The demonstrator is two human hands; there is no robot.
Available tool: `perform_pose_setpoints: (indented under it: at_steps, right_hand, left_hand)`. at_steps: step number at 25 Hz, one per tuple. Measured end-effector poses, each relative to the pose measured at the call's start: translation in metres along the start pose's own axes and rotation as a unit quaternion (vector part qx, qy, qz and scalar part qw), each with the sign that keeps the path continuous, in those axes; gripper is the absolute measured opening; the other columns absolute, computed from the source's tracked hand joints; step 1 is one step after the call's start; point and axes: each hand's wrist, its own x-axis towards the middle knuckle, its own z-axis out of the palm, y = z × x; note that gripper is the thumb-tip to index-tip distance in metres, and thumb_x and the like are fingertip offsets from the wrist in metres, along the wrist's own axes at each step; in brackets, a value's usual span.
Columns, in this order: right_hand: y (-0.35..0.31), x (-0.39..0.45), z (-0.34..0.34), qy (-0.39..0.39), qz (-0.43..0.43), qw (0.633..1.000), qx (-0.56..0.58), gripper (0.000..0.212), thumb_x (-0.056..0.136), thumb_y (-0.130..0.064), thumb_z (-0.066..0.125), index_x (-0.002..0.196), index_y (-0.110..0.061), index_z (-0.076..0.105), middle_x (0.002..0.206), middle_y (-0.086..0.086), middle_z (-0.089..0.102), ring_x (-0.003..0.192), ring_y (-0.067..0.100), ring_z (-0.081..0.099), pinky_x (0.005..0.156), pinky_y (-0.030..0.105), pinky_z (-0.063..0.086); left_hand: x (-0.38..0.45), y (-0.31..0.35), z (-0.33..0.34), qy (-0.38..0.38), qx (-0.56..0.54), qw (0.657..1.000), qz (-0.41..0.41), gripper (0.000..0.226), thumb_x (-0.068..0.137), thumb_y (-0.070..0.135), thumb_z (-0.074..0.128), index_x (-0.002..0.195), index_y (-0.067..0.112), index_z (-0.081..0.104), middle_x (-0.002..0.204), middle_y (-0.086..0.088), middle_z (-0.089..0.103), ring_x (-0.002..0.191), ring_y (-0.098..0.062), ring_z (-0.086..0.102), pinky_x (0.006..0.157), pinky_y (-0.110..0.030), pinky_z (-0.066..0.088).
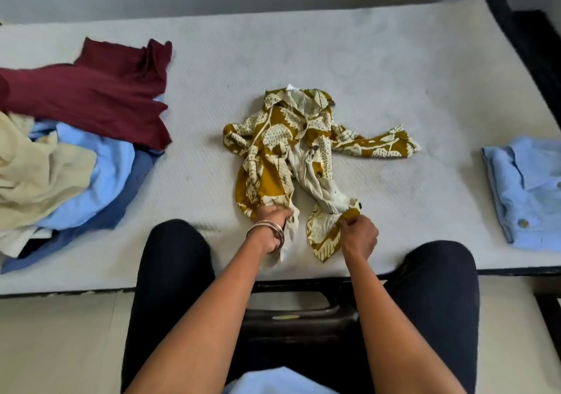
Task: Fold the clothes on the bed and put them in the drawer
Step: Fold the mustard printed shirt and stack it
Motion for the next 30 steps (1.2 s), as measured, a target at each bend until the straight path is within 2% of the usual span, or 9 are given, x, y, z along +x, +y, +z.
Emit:
perform_pose_setpoints:
  at_steps: [3, 7, 10, 13, 16, 21, 23, 26, 30]
  right_hand:
    - [-0.017, 0.0, -0.005, 0.001, -0.016, 0.999, 0.027, 0.022, 0.088, -0.012, 0.067, 0.067, -0.009, 0.059, 0.072, 0.007, 0.061, 0.071, 0.024, 0.058, 0.061, 0.032, 0.043]
    - [-0.028, -0.009, 0.002, -0.109, -0.075, 0.984, 0.122, 0.007, 0.081, -0.016, 0.075, 0.078, -0.01, 0.073, 0.073, 0.004, 0.069, 0.072, 0.021, 0.065, 0.066, 0.031, 0.05]
    - [-0.035, -0.014, 0.005, -0.181, -0.127, 0.965, 0.138, 0.007, 0.079, -0.017, 0.078, 0.075, -0.015, 0.073, 0.068, 0.002, 0.07, 0.064, 0.016, 0.066, 0.058, 0.028, 0.052]
    - [-0.037, -0.017, 0.005, -0.195, -0.134, 0.961, 0.141, 0.009, 0.08, -0.014, 0.079, 0.075, -0.013, 0.072, 0.065, 0.001, 0.069, 0.054, 0.009, 0.062, 0.051, 0.02, 0.049]
    - [-0.029, -0.018, 0.005, -0.203, -0.12, 0.957, 0.169, 0.007, 0.08, -0.011, 0.08, 0.08, -0.01, 0.073, 0.066, 0.002, 0.069, 0.055, 0.012, 0.063, 0.053, 0.024, 0.054]
    - [-0.03, -0.012, 0.002, -0.186, -0.133, 0.96, 0.159, 0.007, 0.082, -0.005, 0.077, 0.087, -0.009, 0.076, 0.068, -0.003, 0.069, 0.058, 0.005, 0.061, 0.057, 0.02, 0.05]
    - [-0.03, -0.009, 0.0, -0.2, -0.135, 0.959, 0.151, 0.007, 0.082, -0.003, 0.076, 0.088, -0.007, 0.076, 0.071, 0.001, 0.071, 0.06, 0.008, 0.062, 0.058, 0.022, 0.051]
    - [-0.029, -0.007, 0.0, -0.211, -0.139, 0.958, 0.138, 0.006, 0.081, -0.004, 0.076, 0.085, -0.009, 0.076, 0.071, 0.005, 0.071, 0.062, 0.015, 0.063, 0.065, 0.034, 0.058]
    - [-0.033, -0.005, 0.004, -0.203, -0.135, 0.959, 0.144, 0.009, 0.084, -0.001, 0.073, 0.087, -0.008, 0.077, 0.073, 0.008, 0.072, 0.064, 0.019, 0.067, 0.069, 0.039, 0.061]
  left_hand:
    - [0.003, 0.005, 0.009, -0.004, 0.037, 0.998, 0.05, 0.011, 0.08, 0.008, 0.074, 0.073, 0.012, 0.066, 0.076, -0.005, 0.067, 0.07, -0.019, 0.061, 0.069, -0.026, 0.05]
    - [0.006, -0.006, 0.015, 0.015, 0.109, 0.989, 0.097, 0.007, 0.079, 0.01, 0.076, 0.085, 0.009, 0.072, 0.081, -0.002, 0.066, 0.076, -0.016, 0.058, 0.074, -0.023, 0.045]
    - [0.005, -0.003, 0.015, 0.027, 0.115, 0.986, 0.115, 0.014, 0.08, 0.01, 0.076, 0.092, 0.004, 0.074, 0.086, -0.004, 0.069, 0.081, -0.018, 0.061, 0.08, -0.024, 0.049]
    - [0.003, 0.0, 0.012, 0.03, 0.096, 0.988, 0.115, 0.016, 0.077, 0.007, 0.077, 0.092, 0.004, 0.074, 0.086, -0.005, 0.071, 0.082, -0.022, 0.065, 0.082, -0.029, 0.054]
    - [0.002, -0.007, 0.01, 0.018, 0.064, 0.992, 0.104, 0.014, 0.076, 0.002, 0.077, 0.09, 0.003, 0.073, 0.088, -0.013, 0.072, 0.077, -0.026, 0.067, 0.078, -0.035, 0.058]
    - [0.001, -0.003, 0.015, -0.023, 0.077, 0.99, 0.114, 0.015, 0.086, -0.007, 0.063, 0.093, 0.003, 0.072, 0.087, -0.015, 0.071, 0.066, -0.022, 0.068, 0.059, -0.026, 0.058]
    - [0.0, -0.002, 0.015, -0.026, 0.089, 0.989, 0.119, 0.02, 0.087, -0.009, 0.06, 0.096, 0.003, 0.073, 0.085, -0.012, 0.072, 0.066, -0.022, 0.069, 0.063, -0.028, 0.059]
    - [0.0, -0.004, 0.017, 0.006, 0.13, 0.98, 0.15, 0.018, 0.079, -0.002, 0.072, 0.09, 0.012, 0.077, 0.089, -0.005, 0.074, 0.08, -0.022, 0.07, 0.08, -0.034, 0.058]
    - [-0.007, -0.001, 0.022, 0.034, 0.183, 0.96, 0.21, 0.016, 0.078, 0.007, 0.076, 0.093, 0.009, 0.077, 0.093, -0.005, 0.075, 0.088, -0.018, 0.068, 0.085, -0.024, 0.051]
